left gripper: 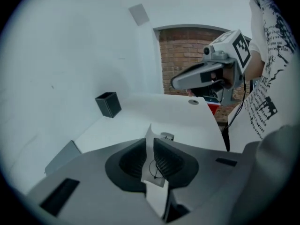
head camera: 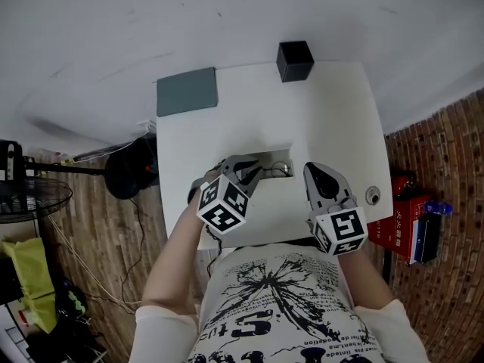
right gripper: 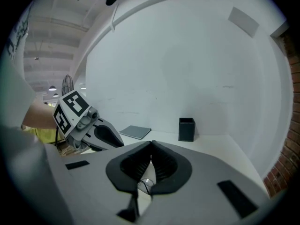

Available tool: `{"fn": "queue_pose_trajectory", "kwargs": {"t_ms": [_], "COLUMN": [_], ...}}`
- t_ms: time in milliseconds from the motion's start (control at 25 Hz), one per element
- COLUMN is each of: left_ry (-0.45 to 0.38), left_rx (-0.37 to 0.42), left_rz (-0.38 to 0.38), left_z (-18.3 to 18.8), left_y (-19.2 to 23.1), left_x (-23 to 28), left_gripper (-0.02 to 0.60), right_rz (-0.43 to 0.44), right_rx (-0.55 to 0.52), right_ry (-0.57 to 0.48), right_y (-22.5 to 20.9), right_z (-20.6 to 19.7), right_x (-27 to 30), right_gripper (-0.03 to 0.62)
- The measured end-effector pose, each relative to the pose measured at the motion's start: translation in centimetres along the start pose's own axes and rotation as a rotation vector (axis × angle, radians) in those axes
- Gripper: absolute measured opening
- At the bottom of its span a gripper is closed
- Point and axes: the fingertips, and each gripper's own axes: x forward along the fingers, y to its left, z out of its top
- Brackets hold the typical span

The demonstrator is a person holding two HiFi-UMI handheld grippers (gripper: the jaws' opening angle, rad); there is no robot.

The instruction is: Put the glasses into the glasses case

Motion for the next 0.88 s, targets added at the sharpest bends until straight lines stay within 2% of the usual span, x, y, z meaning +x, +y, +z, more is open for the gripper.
{"fn": "queue_pose_trajectory", "kwargs": {"t_ms": [200, 440, 760, 880], "left_ry": [-0.128, -0.274, -0.412, -0.442], "left_rx": [-0.114, -0.172, -0.273, -0.309], "left_rz": [0.122, 0.260, 0.429, 0.469], "left_z": [1.1, 2.8, 3.4, 2.7], "left_y": [1.4, 3.0, 4.1, 4.1], "left_x": [-4.0, -9.4, -15.3, -16.5], "left_gripper": [0.033, 0.015, 0.014, 0.014], "right_rz": [0.012, 0.036, 0.081, 0.093], "right_rx": [-0.024, -0.079, -0.125, -0.147], "right_ry": [-0.030, -0.056, -0.107, -0.126], "right_y": [1.1, 2.3, 3.3, 3.6], "right_z": [1.1, 2.3, 4.1, 4.3], "right_x": [-0.8, -1.4, -2.3, -2.5], "right_gripper": [0.015, 0.015, 0.015, 0.015]}}
